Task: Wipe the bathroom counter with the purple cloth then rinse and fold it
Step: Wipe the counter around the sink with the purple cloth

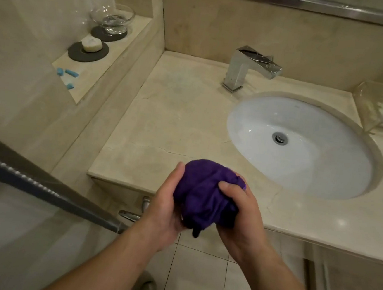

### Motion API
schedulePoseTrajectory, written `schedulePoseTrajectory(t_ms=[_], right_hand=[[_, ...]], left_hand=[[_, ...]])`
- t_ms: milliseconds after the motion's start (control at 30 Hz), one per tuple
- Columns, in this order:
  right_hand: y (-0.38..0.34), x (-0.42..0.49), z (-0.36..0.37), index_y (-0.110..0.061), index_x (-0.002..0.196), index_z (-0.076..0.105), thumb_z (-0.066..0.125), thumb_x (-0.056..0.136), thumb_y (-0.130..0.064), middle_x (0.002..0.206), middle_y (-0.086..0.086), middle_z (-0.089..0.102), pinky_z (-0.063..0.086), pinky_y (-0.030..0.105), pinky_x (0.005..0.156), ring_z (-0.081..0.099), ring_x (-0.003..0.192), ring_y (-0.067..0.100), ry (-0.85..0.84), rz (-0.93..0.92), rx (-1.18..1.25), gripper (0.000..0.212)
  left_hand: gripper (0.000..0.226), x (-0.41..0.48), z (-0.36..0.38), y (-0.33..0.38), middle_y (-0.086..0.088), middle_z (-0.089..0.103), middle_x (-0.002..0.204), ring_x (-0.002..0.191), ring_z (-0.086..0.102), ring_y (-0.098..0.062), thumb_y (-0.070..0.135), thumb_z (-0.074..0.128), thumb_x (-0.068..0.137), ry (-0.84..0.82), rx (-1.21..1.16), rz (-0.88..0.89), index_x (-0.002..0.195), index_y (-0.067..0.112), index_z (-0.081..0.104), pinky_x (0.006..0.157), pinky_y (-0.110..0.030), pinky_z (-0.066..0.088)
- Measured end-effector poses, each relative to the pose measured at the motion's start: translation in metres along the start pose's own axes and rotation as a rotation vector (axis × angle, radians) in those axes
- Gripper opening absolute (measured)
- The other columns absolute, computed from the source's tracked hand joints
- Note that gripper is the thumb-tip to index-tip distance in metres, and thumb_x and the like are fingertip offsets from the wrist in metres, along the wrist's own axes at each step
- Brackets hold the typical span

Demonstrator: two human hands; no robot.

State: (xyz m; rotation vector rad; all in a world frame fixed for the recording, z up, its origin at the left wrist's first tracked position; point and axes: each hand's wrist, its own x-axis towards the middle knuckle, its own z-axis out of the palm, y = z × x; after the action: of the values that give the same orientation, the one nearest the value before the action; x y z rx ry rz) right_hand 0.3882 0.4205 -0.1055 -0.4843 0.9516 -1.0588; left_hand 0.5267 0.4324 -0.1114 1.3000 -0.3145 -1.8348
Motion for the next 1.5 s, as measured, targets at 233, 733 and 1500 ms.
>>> schedulePoseTrajectory(t_ms=[233, 733, 1500], right_hand=[[-0.026, 0.027, -0.012, -0.038, 0.132, 0.055, 0.076, 0.084, -0.029, 0.114, -0.006, 0.07, 0.055, 0.031, 0.091, 0.069, 0.097, 0.002, 0.284, -0.168, -0.521, 0.053], [-0.077, 0.156, -0.004, -0.016, 0.117, 0.068, 0.041, 0.094, -0.063, 0.111, 0.011, 0.058, 0.049, 0.042, 0.094, 0.058, 0.109, 0.033, 0.358, -0.108, -1.6, 0.06], [0.006, 0.084, -0.03, -0.032, 0.129, 0.061, 0.035, 0.095, -0.052, 0.116, -0.004, 0.067, 0.039, 0.026, 0.091, 0.055, 0.106, 0.019, 0.091, -0.544, -1.499, 0.048]], left_hand=[[0.032, 0.031, 0.029, 0.037, -0.006, 0.079, 0.095, 0.079, 0.074, -0.024, 0.041, 0.063, 0.094, 0.079, 0.225, -0.002, 0.116, 0.019, 0.072, 0.058, -0.034, 0.058], [0.064, 0.117, 0.036, 0.091, -0.003, 0.057, 0.134, 0.123, 0.054, -0.024, 0.072, 0.047, 0.089, 0.164, 1.459, 0.456, 0.146, 0.041, 0.042, 0.104, -0.042, 0.046], [0.049, 0.076, -0.015, 0.024, 0.0, 0.053, 0.1, 0.093, 0.062, -0.029, 0.049, 0.042, 0.102, 0.109, 1.588, 0.633, 0.15, 0.041, 0.04, 0.083, -0.044, 0.054]])
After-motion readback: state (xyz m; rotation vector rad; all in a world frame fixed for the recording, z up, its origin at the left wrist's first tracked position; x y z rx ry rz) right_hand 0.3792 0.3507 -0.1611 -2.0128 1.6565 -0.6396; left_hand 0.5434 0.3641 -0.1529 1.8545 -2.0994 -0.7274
